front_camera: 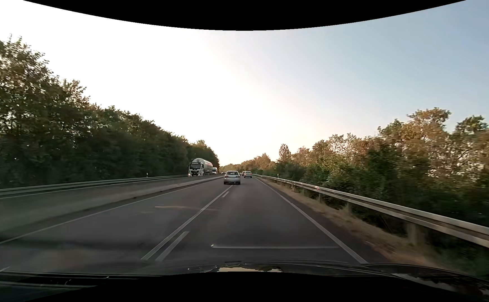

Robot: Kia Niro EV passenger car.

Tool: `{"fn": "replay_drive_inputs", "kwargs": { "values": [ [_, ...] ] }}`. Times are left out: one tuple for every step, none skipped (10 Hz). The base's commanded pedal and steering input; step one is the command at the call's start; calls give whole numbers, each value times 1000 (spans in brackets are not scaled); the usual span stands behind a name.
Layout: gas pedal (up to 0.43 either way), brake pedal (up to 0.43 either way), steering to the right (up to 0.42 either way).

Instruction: Follow the waypoints while adhering to traffic rules and regulations

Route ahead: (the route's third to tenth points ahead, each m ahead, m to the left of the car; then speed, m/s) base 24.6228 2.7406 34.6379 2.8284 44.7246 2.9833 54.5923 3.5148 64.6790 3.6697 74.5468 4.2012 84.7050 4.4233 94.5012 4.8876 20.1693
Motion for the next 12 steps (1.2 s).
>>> {"fn": "replay_drive_inputs", "kwargs": {
  "values": [
    [248,0,-10],
    [248,0,-10],
    [248,0,-10],
    [248,0,-10],
    [248,0,-10],
    [268,0,-10],
    [280,0,-8],
    [287,0,-4],
    [299,0,-4],
    [299,0,-4],
    [311,0,-4],
    [319,0,-4]
  ]
}}
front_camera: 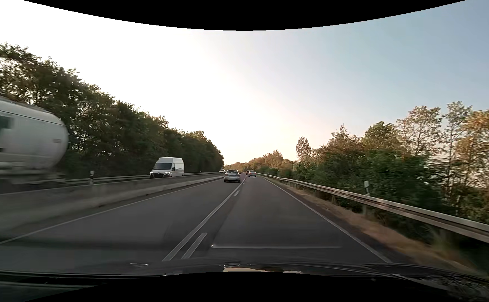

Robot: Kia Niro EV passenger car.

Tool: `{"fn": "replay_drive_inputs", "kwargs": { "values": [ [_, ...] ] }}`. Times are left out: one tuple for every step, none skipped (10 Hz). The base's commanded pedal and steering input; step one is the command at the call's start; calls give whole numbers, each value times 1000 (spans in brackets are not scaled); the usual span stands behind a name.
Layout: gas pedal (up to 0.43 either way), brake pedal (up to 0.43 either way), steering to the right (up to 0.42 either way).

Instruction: Follow the waypoints while adhering to traffic rules and regulations

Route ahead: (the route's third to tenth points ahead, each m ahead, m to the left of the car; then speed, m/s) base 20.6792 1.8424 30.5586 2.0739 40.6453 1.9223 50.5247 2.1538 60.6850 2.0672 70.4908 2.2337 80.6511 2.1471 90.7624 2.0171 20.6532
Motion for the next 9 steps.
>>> {"fn": "replay_drive_inputs", "kwargs": {
  "values": [
    [319,0,-4],
    [319,0,-4],
    [319,0,-4],
    [319,0,-4],
    [319,0,-4],
    [319,0,-4],
    [311,0,-4],
    [311,0,-4],
    [299,0,-4]
  ]
}}
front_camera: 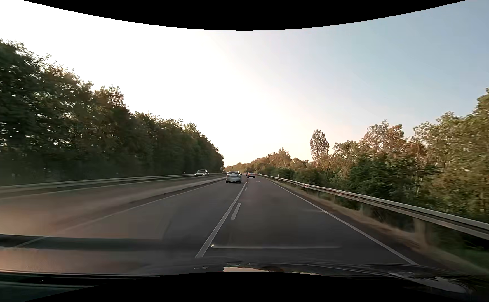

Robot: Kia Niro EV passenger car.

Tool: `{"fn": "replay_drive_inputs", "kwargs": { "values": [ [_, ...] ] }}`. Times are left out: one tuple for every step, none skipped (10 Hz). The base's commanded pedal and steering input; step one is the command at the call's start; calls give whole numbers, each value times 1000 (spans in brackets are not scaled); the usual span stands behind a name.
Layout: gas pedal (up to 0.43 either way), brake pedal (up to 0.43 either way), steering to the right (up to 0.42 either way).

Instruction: Follow the waypoints while adhering to traffic rules and regulations

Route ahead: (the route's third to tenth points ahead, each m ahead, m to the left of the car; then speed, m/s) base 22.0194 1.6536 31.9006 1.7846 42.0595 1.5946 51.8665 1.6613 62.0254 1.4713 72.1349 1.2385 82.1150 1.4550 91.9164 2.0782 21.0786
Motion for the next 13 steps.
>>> {"fn": "replay_drive_inputs", "kwargs": {
  "values": [
    [299,0,-5],
    [287,0,-5],
    [287,0,-4],
    [287,0,-4],
    [287,0,-5],
    [287,0,-4],
    [287,0,-4],
    [287,0,-4],
    [280,0,-4],
    [280,0,-5],
    [280,0,-5],
    [280,0,-4],
    [280,0,-4]
  ]
}}
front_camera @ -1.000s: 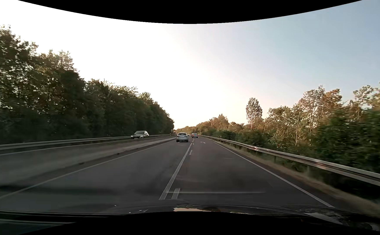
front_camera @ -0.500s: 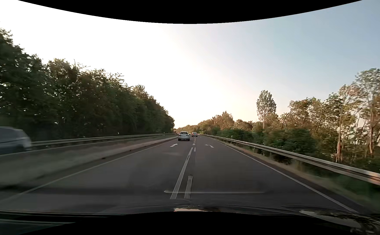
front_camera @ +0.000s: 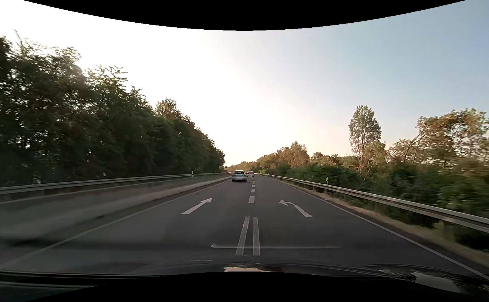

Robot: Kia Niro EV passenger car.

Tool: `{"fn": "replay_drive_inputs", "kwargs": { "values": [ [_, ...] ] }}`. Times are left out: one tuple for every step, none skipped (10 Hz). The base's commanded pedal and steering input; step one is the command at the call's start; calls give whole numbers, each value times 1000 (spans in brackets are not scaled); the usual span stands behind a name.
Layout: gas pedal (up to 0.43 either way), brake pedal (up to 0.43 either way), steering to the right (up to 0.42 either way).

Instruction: Follow the waypoints while adhering to traffic rules and regulations

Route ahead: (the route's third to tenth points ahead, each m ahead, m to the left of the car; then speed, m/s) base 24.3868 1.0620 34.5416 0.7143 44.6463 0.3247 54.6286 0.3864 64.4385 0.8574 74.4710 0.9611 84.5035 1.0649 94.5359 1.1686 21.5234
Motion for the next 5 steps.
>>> {"fn": "replay_drive_inputs", "kwargs": {
  "values": [
    [280,0,-4],
    [280,0,-4],
    [280,0,-4],
    [280,0,-4],
    [280,0,-4]
  ]
}}
